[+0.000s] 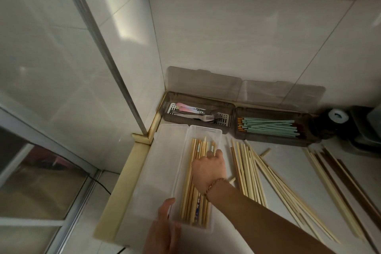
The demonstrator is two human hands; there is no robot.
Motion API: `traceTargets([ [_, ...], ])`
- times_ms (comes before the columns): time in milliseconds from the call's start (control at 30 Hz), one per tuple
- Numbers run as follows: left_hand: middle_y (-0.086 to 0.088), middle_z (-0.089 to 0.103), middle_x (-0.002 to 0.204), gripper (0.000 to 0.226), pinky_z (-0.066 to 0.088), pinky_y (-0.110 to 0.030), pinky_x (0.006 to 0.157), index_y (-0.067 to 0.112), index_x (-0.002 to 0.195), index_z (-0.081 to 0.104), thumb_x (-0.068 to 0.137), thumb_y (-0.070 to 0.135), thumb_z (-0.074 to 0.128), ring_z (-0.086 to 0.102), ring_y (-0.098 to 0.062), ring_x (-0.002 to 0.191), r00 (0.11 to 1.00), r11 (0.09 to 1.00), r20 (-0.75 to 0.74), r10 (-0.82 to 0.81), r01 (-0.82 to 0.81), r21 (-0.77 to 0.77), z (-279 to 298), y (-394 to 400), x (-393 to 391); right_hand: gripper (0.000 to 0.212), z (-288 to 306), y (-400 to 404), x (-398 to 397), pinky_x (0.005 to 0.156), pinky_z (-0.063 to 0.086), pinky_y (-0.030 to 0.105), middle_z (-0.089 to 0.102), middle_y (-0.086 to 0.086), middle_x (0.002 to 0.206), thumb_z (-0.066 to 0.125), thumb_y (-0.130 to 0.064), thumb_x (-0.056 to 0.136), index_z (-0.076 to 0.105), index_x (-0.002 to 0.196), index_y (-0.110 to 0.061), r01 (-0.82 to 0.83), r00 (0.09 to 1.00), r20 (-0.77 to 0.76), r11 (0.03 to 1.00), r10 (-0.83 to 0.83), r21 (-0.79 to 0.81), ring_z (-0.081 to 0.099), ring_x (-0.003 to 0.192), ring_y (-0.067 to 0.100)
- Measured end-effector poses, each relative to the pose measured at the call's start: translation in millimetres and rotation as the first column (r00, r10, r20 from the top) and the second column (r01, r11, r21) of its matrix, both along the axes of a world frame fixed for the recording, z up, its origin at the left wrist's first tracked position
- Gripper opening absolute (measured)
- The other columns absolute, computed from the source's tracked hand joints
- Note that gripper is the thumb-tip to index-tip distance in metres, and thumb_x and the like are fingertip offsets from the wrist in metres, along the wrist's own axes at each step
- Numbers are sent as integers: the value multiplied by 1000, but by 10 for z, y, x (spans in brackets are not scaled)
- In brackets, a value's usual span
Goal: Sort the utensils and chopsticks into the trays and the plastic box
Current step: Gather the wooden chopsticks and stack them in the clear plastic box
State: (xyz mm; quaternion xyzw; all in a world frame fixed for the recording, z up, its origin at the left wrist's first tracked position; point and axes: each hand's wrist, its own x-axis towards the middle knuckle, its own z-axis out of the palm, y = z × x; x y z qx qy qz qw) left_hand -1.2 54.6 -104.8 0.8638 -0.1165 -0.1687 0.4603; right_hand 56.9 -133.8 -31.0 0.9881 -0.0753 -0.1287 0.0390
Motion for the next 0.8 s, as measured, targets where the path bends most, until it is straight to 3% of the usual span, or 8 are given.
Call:
traceTargets([
  [133, 9, 50, 125, 78, 44, -17, 87, 61, 133, 6, 61, 89, 19, 51, 0, 104, 988, 985, -68, -135, 142, 97, 67, 17, 45, 12, -84, -49, -35, 94, 22, 51, 68, 3, 84, 52, -24, 84, 63, 86, -20, -140, 987, -101, 982, 127, -128, 52, 98, 28],
  [167, 8, 54, 118, 80, 43, -17, 85, 66, 131, 12, 57, 94, 21, 54, -3, 99, 996, 992, -28, -86, 88, 85, 66, 7, 40, 14, -92, -52, -45, 95, 21, 52, 68, 4, 86, 50, -25, 86, 62, 90, -19, -155, 984, -110, 978, 140, -138, 52, 99, 28],
  [233, 17, 56, 103, 54, 41, -17, 75, 76, 118, 22, 65, 83, 33, 56, 3, 87, 1000, 1000, 5, -14, 14, 17, 148, -34, 12, 18, -64, -52, -57, 99, 19, 53, 67, 7, 94, 49, -25, 87, 62, 97, -18, -164, 981, -124, 977, 147, -140, 51, 103, 30],
  [300, 14, 58, 104, 52, 41, -23, 72, 59, 122, 32, 71, 66, 35, 57, 2, 85, 1000, 1000, -4, -27, 27, 11, 179, -34, -27, 23, -20, -69, -95, 104, 19, 54, 66, 8, 101, 49, -26, 87, 61, 103, -16, -173, 981, -98, 982, 166, -75, 49, 107, 31],
  [400, 5, 55, 110, 66, 40, -27, 79, 38, 129, 32, 69, 66, 32, 59, -10, 93, 999, 998, -29, -39, 40, 37, 174, -27, -11, 24, 4, -210, -279, 109, 28, 48, 64, 2, 104, 49, -29, 87, 63, 104, -18, -242, 957, 215, 947, 196, 212, 49, 109, 25],
  [500, 6, 43, 116, 62, 34, -21, 83, 38, 134, 23, 77, 58, 37, 52, -17, 112, 994, 995, -86, -61, 68, 79, 171, -39, -12, 18, -87, -541, -664, 95, 46, 34, 66, -5, 99, 62, -16, 83, 69, 99, -20, -219, 787, 614, 903, -59, 369, 57, 101, 15],
  [633, 2, 42, 123, 66, 28, -18, 82, 36, 128, 28, 68, 63, 35, 42, -8, 109, 997, 1000, -82, -5, 6, 19, 212, -89, -32, 13, -261, -1064, -1178, 65, 55, 29, 66, -6, 90, 60, -21, 87, 65, 97, -28, 340, 747, 377, 802, -548, 491, 61, 75, 11],
  [800, -1, 48, 128, 70, 40, -34, 94, 30, 132, 31, 72, 65, 33, 56, -24, 112, 1000, 1000, -22, -2, 3, 30, 246, -99, -77, 14, -413, -1212, -1437, 55, 46, 23, 54, -15, 71, 46, -47, 92, 56, 93, -38, 563, 778, 85, 750, -623, 349, 53, 62, 7],
])
